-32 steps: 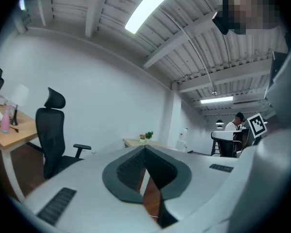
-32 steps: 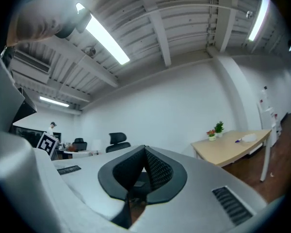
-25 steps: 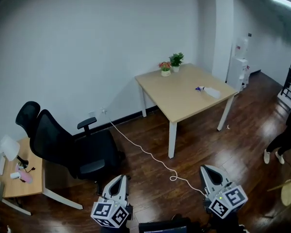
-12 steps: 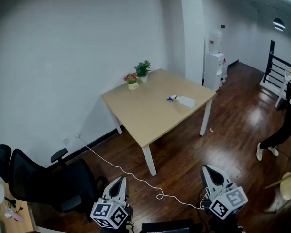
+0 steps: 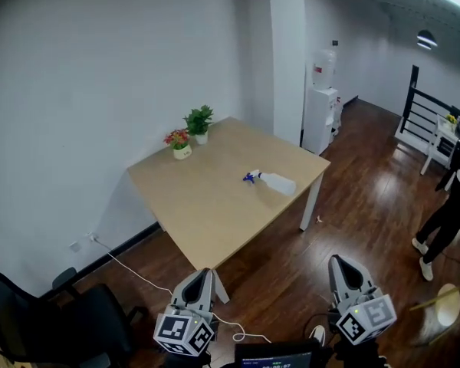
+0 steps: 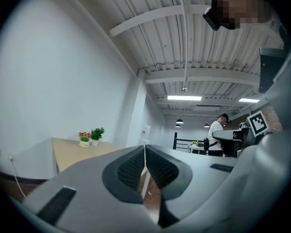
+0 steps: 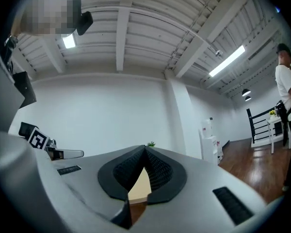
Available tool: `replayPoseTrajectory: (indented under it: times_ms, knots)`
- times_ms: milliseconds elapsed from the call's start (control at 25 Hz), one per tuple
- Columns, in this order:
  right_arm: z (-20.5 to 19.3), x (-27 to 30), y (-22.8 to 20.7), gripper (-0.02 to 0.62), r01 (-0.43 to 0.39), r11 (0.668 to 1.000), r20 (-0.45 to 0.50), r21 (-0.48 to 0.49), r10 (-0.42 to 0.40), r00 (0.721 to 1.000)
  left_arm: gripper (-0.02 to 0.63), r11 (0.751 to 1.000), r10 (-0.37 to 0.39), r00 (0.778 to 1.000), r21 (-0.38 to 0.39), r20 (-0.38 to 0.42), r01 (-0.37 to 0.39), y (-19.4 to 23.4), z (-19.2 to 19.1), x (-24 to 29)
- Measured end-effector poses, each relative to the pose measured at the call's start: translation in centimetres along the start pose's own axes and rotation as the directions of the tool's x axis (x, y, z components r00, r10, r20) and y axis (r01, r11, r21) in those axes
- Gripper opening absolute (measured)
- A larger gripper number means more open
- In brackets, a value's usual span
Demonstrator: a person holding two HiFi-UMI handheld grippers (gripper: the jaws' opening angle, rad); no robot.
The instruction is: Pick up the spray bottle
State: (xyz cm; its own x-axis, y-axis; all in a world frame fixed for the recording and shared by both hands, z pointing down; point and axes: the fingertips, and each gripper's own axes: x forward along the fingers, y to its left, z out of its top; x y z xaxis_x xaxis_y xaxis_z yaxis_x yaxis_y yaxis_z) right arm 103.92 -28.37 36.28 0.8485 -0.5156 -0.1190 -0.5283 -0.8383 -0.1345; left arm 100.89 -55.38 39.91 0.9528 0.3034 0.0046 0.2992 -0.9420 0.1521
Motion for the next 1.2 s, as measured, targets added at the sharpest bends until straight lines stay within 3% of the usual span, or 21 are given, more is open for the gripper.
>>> replayPoseTrajectory:
  times_ms: [240,360,600,840,1080,1200]
  knots:
    - [1.0,12.1,-10.6,0.014,0.046,0.999,-0.008,0.001,-0.046,0.999,0.003,0.993,-0.060,0.998,-0.103,-0.031,0.056,2.2,0.5,16.3]
    - [0.3,18.5,-16.8,0.014,0.036,0.999,-0.034,0.022,-0.036,0.999,0.003,0.993,-0.072,0.997,-0.097,-0.020,0.070,2.5,1.3,24.8]
    - [-1.9,28.8,-32.5,0.014,0.001,0.999,-0.014,0.038,0.000,1.000,0.006,0.995,0.032,0.999,-0.091,-0.007,-0.032,2.0,-1.3,42.6]
    - [-0.7,38.3,-48.3,0.014,-0.070,0.997,-0.027,0.045,0.071,0.997,0.012,0.992,0.098,0.995,-0.071,-0.035,-0.100,-1.6,-2.2,59.3]
    - [-0.8,46.6,-57.5,0.014,-0.111,0.991,-0.038,0.070,0.114,0.993,0.015,0.995,0.084,0.993,-0.042,-0.083,-0.087,-2.3,-3.5,71.4]
    - [-1.5,51.7,-61.1,0.014,-0.124,0.990,-0.048,0.067,0.127,0.991,0.015,0.991,0.102,0.990,-0.080,-0.101,-0.110,-0.4,-4.2,76.8]
